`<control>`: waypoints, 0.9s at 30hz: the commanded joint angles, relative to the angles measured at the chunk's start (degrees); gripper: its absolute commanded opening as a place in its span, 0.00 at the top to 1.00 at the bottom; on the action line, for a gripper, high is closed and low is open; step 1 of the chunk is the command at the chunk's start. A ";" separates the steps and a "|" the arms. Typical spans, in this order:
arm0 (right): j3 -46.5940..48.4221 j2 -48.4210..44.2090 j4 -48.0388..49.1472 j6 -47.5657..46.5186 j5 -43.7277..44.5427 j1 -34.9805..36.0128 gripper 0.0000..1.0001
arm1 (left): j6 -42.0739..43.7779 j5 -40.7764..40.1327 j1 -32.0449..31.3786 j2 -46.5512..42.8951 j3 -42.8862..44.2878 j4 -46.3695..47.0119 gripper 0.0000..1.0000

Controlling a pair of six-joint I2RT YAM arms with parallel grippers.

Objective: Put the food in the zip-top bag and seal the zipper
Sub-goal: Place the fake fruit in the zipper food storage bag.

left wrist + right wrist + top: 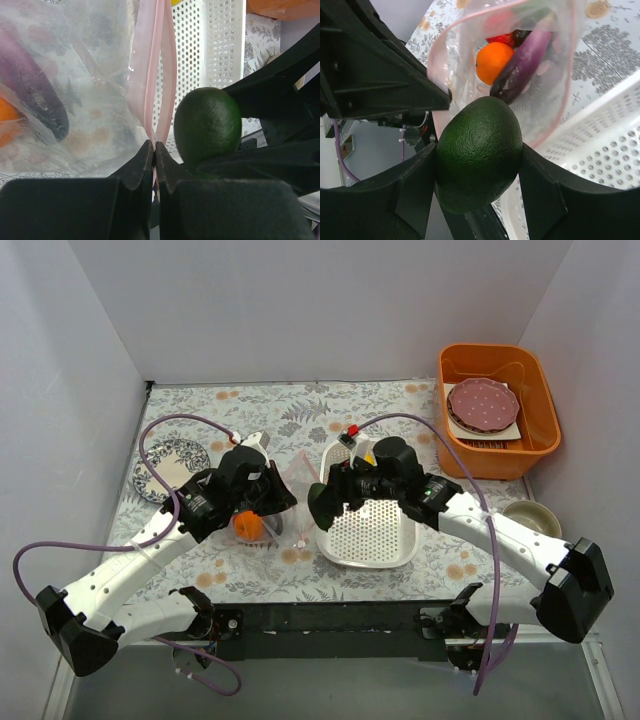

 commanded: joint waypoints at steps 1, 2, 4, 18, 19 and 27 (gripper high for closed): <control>4.22 3.41 7.23 -0.61 1.12 3.25 0.67 | -0.56 0.20 -0.02 -1.27 -0.98 1.02 1.00; 4.58 4.11 7.23 -0.52 1.47 3.69 0.68 | -0.65 0.11 -0.02 -1.54 -1.07 1.11 1.00; 5.54 6.13 7.06 -0.69 2.52 4.49 0.68 | -0.91 0.02 -0.11 -1.89 -1.16 1.11 1.00; 12.75 13.43 2.31 -3.51 10.61 4.67 0.61 | -1.44 0.02 -0.11 -3.82 -1.60 0.40 1.00; 13.37 13.78 1.61 -3.59 11.05 4.67 0.60 | -1.35 -0.07 -0.02 -3.82 -1.25 0.14 1.00; 19.08 18.88 -2.44 -4.56 10.97 4.67 0.57 | -1.27 -1.12 -0.02 -4.09 0.77 -0.65 1.00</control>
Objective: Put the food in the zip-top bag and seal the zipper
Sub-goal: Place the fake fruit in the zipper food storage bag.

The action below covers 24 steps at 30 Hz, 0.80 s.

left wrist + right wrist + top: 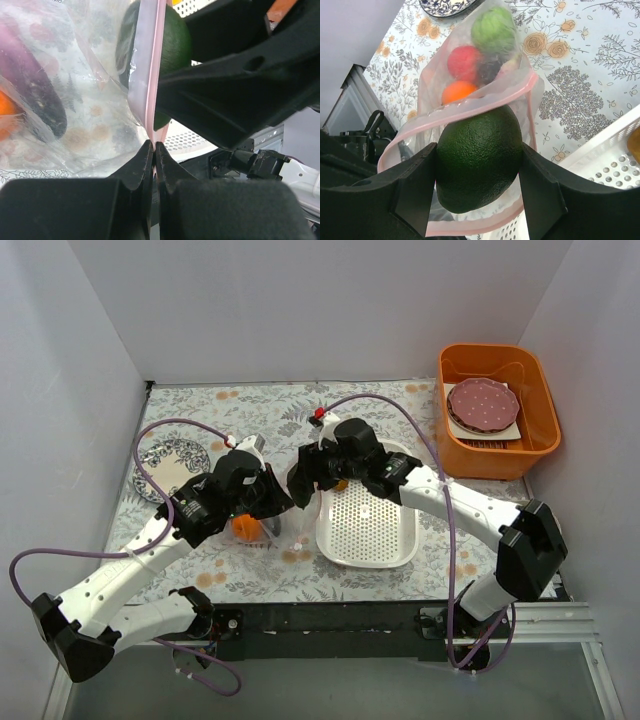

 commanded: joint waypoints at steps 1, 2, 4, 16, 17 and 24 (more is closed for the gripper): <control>4.83 2.34 -2.45 -1.44 -0.29 0.32 0.55 | -0.17 -0.95 -0.02 -1.60 2.63 -0.76 1.00; 5.19 2.95 -2.81 -1.44 -0.38 0.32 0.52 | -0.17 -0.95 -0.02 -1.60 2.80 -0.67 1.00; 4.93 3.13 -2.12 -1.87 -2.04 0.32 0.36 | -0.17 -1.03 -0.02 -1.42 3.42 -0.85 1.00; 5.81 -2.04 -4.48 -3.54 4.79 -0.21 0.21 | 0.71 -2.18 -0.02 -0.54 6.59 -1.55 1.00; 5.37 -2.92 -4.66 -3.11 5.94 -0.30 0.21 | 0.71 -2.18 -0.02 -0.46 6.41 -1.55 1.00; -1.13 -13.38 -6.24 0.23 19.12 -1.88 0.13 | 1.23 -2.44 -0.02 0.34 7.37 -1.90 1.00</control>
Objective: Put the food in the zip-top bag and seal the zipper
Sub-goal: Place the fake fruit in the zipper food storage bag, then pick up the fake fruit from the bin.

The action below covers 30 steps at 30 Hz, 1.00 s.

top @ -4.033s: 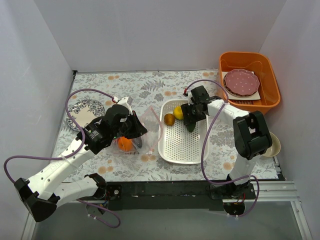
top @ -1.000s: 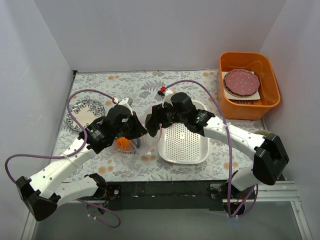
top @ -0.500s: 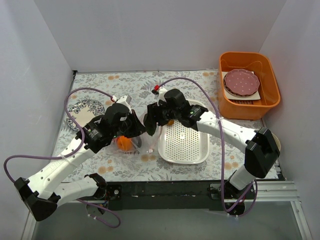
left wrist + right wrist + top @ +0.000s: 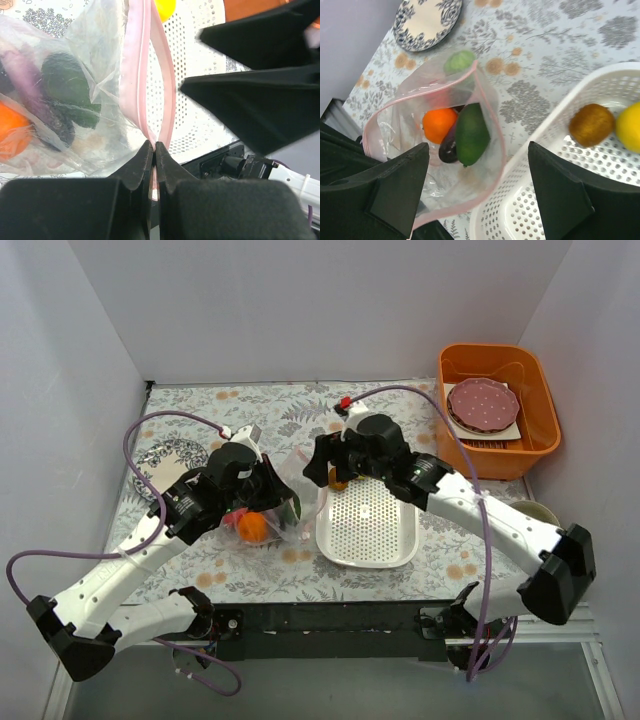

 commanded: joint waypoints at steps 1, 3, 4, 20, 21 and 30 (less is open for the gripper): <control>-4.89 -8.81 -0.32 2.35 12.91 -1.64 0.11 | 0.86 -1.50 -0.02 0.03 2.48 -0.46 1.00; -7.45 -10.59 -0.06 3.58 14.60 -2.87 0.06 | 0.69 -2.55 -0.02 -0.49 2.66 -0.46 1.00; -9.20 -11.03 0.03 3.76 13.22 -4.96 0.05 | 0.69 -3.43 -0.02 -0.76 2.57 -0.37 1.00; -1.49 9.96 -6.83 -2.13 -4.46 -14.74 0.20 | -0.19 -3.70 -0.02 -2.34 0.63 -0.28 1.00; -0.44 10.76 -6.74 -1.60 -4.64 -14.83 0.20 | -0.37 -3.61 -0.02 -2.34 0.81 -0.55 1.00; 1.42 18.32 -2.26 2.09 -7.28 -15.44 0.25 | -0.19 -2.74 -0.02 -1.99 0.99 -0.20 1.00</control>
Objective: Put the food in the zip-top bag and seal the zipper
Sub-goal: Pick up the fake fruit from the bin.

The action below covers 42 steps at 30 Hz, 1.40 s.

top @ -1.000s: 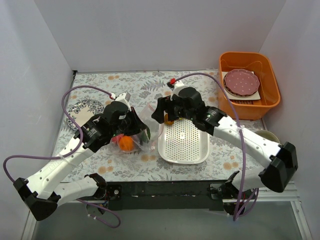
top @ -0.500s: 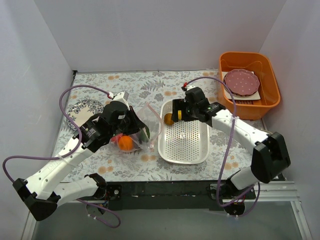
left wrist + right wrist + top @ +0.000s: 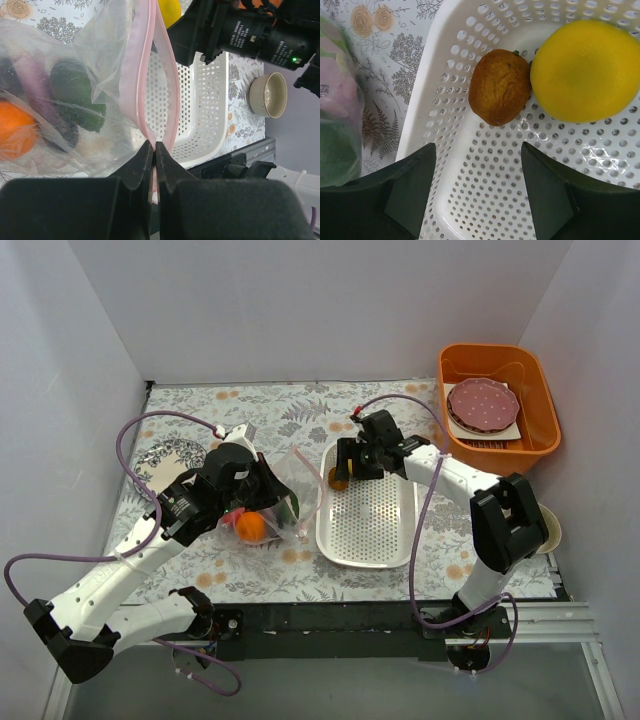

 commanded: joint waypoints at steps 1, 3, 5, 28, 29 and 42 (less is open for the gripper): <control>2.47 2.39 4.48 2.35 -1.68 -0.43 0.25 | -0.04 0.02 -0.02 -1.07 0.22 0.81 1.00; 3.87 3.35 4.57 2.36 -1.24 -0.60 0.25 | -0.04 0.02 -0.02 -1.25 0.22 0.81 1.00; 6.14 5.46 3.78 2.44 -1.24 -0.87 0.25 | -0.13 -0.24 -0.02 -1.69 -0.13 0.81 1.00; 5.10 12.85 6.86 4.64 -1.86 -0.78 0.27 | -0.39 0.11 -0.02 -3.27 -3.21 1.60 1.00; 5.28 12.94 6.59 4.64 -1.59 -0.69 0.29 | -0.39 -0.07 -0.02 -3.36 -3.12 1.51 1.00; -4.56 3.55 6.07 2.02 -1.85 -0.26 0.57 | 0.23 -0.59 0.07 -3.53 -3.73 1.60 1.00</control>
